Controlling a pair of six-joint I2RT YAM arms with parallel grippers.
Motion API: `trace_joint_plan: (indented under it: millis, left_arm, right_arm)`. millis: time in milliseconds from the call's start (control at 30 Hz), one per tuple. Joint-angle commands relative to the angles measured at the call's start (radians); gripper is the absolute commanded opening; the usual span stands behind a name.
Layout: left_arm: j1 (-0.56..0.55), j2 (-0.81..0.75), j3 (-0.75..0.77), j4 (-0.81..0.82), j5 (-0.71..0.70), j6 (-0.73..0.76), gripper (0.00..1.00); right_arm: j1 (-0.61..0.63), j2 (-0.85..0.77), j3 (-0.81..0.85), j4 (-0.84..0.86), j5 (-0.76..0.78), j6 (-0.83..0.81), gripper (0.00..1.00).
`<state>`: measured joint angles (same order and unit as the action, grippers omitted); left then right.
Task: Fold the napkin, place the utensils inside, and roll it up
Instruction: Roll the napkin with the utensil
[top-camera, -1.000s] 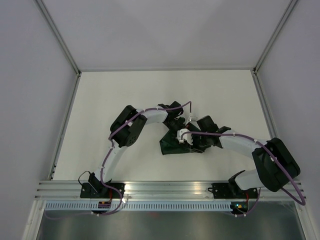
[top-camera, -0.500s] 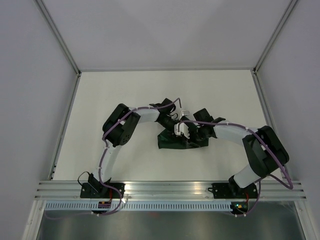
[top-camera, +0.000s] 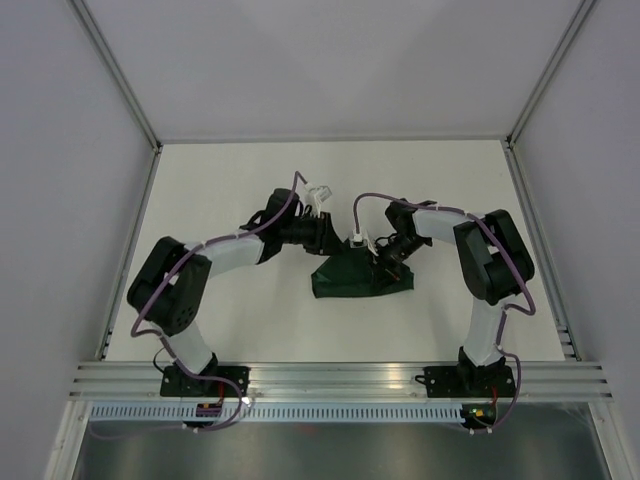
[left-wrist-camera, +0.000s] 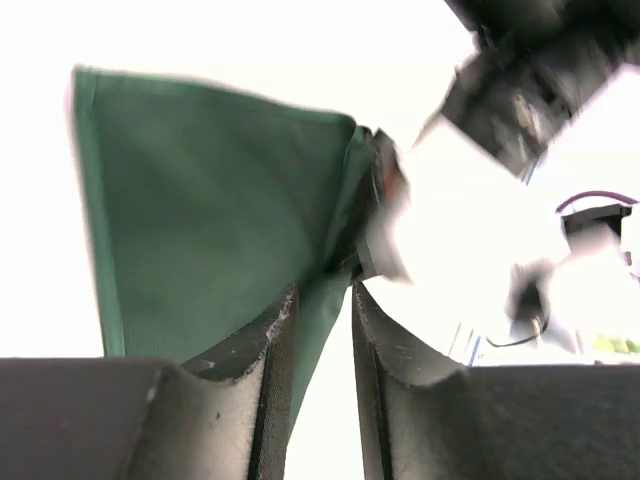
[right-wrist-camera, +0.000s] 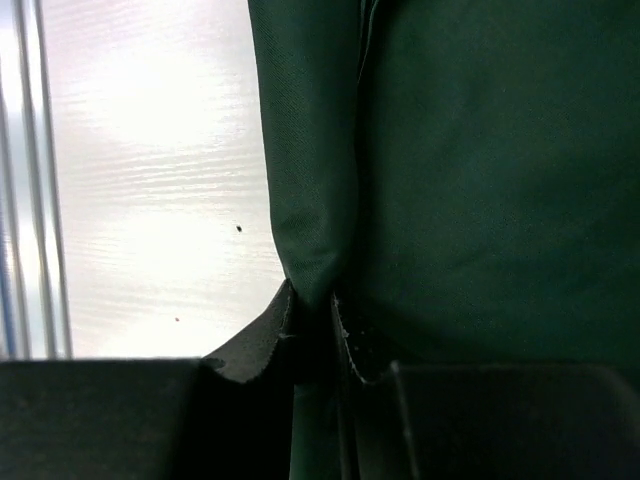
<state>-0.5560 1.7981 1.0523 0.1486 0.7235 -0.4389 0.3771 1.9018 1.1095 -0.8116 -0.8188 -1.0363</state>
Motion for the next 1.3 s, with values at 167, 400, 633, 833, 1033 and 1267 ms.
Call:
trace_joint_plan:
  millis: [167, 400, 633, 833, 1033, 1267]
  left_arm:
    - [-0.087, -0.331, -0.297, 0.276, -0.398, 0.16, 0.34]
    - [-0.327, -0.362, -0.385, 0.287, -0.7, 0.497, 0.38]
    - [-0.51, -0.248, -0.339, 0.243, -0.828, 0.725, 0.39]
    - [-0.627, -0.107, -0.272, 0.166, -0.891, 0.854, 0.41]
    - [-0.664, -0.036, -0.244, 0.212, -0.918, 0.913, 0.43]
    - [-0.663, 0.029, -0.226, 0.226, -0.952, 0.983, 0.44]
  right_arm:
    - [-0.044, 0.207, 0.082, -0.159, 0.081, -0.048, 0.01]
    - [-0.05, 0.276, 0.138, -0.193, 0.079, -0.028, 0.01]
    - [-0.058, 0.306, 0.171, -0.207, 0.079, 0.001, 0.01]
    - [-0.063, 0.322, 0.187, -0.218, 0.075, 0.007, 0.01]
    - [-0.066, 0.33, 0.194, -0.221, 0.073, 0.013, 0.01]
    - [-0.069, 0.339, 0.204, -0.23, 0.073, 0.012, 0.01]
